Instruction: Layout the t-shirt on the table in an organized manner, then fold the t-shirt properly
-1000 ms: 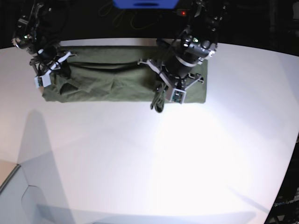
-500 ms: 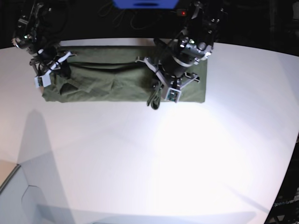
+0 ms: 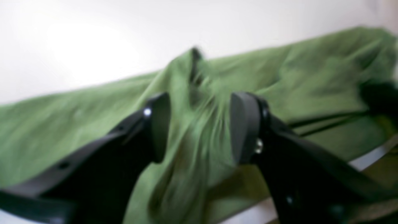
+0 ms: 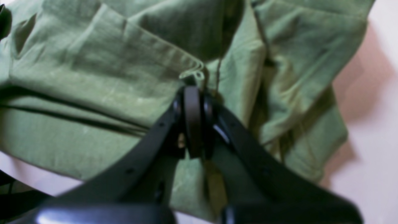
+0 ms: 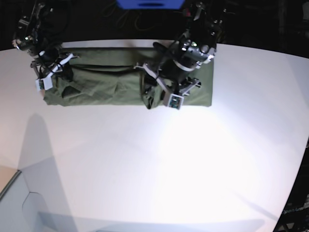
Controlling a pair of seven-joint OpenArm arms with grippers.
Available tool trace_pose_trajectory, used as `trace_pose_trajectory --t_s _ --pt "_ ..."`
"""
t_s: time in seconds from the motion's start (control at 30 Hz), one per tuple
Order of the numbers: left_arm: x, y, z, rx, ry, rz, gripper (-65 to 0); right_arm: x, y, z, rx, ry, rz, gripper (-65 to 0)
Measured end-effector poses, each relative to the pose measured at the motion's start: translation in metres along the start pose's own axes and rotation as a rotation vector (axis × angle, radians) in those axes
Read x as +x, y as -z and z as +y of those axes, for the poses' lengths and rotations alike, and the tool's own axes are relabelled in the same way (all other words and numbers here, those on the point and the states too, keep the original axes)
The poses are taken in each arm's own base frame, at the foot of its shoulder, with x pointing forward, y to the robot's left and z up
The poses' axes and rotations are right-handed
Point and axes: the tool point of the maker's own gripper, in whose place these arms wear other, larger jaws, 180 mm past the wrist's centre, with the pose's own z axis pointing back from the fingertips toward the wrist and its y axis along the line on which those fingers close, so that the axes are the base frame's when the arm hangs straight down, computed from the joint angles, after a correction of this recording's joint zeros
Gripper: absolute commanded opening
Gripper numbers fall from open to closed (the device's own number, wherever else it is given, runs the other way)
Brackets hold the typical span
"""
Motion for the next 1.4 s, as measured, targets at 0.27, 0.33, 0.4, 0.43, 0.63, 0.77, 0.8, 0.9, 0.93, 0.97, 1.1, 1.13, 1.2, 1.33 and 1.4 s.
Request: trace_pose_trajectory --t_s 0.27,0.33,0.4,0.43,0.63,0.77,0.8,0.9,0.93,0.97,1.1,1.13,1.2,1.33,1.4 --pt "0.033 -0.025 0.014 0.033 0.005 -0.135 -39.3 0.001 0.0 -0.001 -0.001 -0.003 -0.001 -65.0" --pt "0.031 -0.028 0.037 0.096 0.012 -0.126 -45.4 0.001 0.0 -0.001 -0.001 -0.002 -0.001 -65.0" --pt "0.031 -0.033 0.055 0.133 0.027 -0.126 -50.5 0.001 0.0 -0.001 -0.001 -0.003 -0.001 -65.0" --pt "0.029 -0.036 0.064 0.151 0.027 -0.12 -52.7 0.001 0.0 -0.001 -0.001 -0.003 -0.001 -65.0" --pt "0.012 -0.064 0.131 0.329 0.001 -0.087 -65.0 0.002 0.001 -0.001 -0.001 -0.003 -0.003 -65.0" --pt "-0.005 -0.076 0.167 0.39 0.007 -0.044 -64.8 0.002 0.001 0.0 0.0 -0.002 -0.003 -51.5" --pt "-0.009 -0.077 0.167 0.369 0.014 -0.031 -64.8 0.003 0.0 0.0 0.0 -0.002 -0.005 -47.1" --pt "-0.011 -0.083 0.173 0.37 0.007 -0.032 -64.8 0.006 -0.002 0.001 -0.002 -0.016 -0.007 -38.0" --pt "-0.01 -0.086 0.177 0.381 -0.004 -0.042 -64.8 0.007 -0.004 0.0 -0.01 -0.03 -0.005 -35.7" --pt "-0.01 -0.088 0.181 0.394 -0.011 -0.047 -64.8 0.011 -0.007 0.0 -0.017 -0.047 -0.009 -33.5" --pt "-0.011 -0.088 0.181 0.381 -0.01 -0.049 -64.8 0.042 -0.023 0.011 -0.018 -0.11 -0.098 -26.9" --pt "-0.015 -0.085 0.182 0.377 -0.018 -0.038 -64.8 0.047 -0.026 0.012 -0.02 -0.122 -0.111 -26.4" --pt "-0.023 -0.083 0.183 0.377 -0.027 -0.02 -64.8 0.049 -0.029 0.009 -0.036 -0.109 -0.124 -25.8" --pt "-0.033 -0.081 0.184 0.376 -0.042 0.004 -64.8 0.038 -0.033 -0.017 -0.098 -0.053 -0.107 -24.9" --pt "-0.033 -0.081 0.184 0.376 -0.042 0.006 -64.8 0.034 -0.032 -0.031 -0.128 -0.022 -0.095 -22.4"
